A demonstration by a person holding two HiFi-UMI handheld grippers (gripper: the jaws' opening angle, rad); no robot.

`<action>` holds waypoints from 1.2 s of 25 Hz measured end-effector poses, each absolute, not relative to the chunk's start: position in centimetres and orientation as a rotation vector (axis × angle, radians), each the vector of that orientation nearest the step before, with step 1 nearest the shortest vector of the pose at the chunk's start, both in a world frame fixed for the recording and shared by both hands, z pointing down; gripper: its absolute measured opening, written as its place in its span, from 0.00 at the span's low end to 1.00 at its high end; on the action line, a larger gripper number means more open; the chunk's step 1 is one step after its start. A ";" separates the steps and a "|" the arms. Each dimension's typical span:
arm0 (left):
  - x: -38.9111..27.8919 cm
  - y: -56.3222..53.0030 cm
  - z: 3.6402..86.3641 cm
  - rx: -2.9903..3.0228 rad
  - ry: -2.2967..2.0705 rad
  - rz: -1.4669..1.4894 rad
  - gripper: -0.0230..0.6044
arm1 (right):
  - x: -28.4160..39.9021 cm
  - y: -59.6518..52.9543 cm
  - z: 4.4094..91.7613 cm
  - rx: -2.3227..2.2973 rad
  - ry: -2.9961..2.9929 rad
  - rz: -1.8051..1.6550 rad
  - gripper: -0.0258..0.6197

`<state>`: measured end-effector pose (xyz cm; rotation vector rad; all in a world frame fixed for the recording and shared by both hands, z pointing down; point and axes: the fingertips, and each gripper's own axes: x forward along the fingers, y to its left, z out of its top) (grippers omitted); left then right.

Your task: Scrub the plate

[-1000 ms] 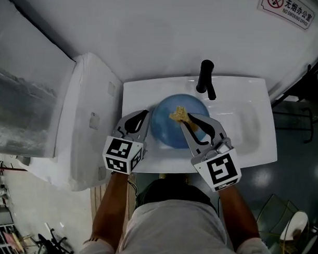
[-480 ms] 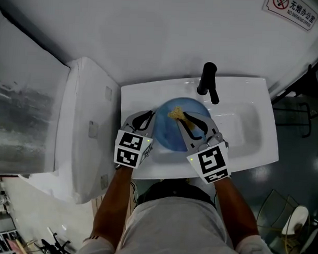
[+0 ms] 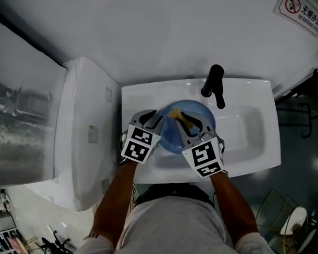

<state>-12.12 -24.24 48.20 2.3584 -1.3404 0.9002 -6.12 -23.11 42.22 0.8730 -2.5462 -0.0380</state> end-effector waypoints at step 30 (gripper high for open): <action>-12.5 -25.1 54.6 2.209 -1.233 1.217 0.12 | -6.7 -27.2 50.0 0.855 -2.313 -0.021 0.14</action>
